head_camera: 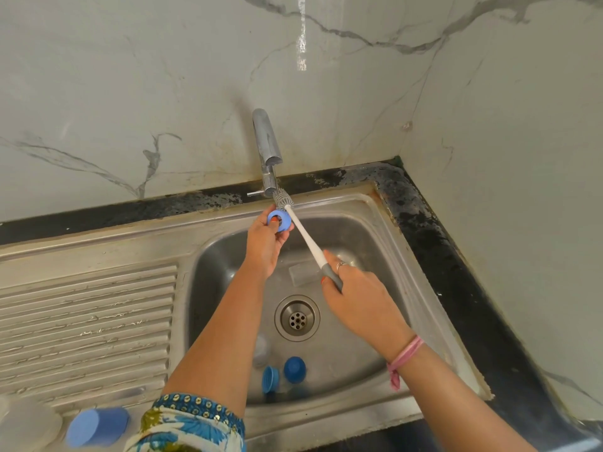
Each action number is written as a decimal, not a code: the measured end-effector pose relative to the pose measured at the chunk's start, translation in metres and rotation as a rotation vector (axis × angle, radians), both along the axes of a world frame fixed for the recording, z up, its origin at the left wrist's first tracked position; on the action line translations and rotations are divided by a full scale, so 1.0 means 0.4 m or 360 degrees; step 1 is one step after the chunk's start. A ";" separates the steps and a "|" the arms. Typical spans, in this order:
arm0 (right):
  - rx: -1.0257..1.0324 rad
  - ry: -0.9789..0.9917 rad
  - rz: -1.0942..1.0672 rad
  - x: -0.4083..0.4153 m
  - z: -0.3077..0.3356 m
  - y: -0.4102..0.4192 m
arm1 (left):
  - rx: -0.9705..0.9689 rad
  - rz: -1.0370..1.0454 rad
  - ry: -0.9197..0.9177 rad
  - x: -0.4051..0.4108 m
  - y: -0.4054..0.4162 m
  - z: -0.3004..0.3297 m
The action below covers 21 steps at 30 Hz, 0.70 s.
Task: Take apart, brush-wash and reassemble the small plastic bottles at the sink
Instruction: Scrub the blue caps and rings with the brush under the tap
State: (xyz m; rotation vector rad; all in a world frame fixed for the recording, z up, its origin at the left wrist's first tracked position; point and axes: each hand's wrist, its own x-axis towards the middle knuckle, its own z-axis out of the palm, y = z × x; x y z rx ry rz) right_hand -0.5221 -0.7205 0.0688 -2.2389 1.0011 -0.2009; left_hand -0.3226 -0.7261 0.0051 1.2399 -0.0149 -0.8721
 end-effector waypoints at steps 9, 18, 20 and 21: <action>-0.0072 0.0080 0.0045 -0.034 0.003 0.012 | 0.0373 -0.0130 -0.0563 0.017 -0.046 -0.007; -0.0094 0.0062 0.0082 -0.058 -0.002 0.031 | 0.0319 0.0096 -0.0534 0.044 -0.040 -0.037; -0.0030 0.0025 0.0053 -0.056 -0.012 0.024 | 0.0235 0.0192 -0.0318 0.037 -0.037 -0.035; 0.0009 -0.0004 0.0035 -0.055 -0.018 0.019 | 0.0174 0.0255 -0.0165 0.032 -0.035 -0.028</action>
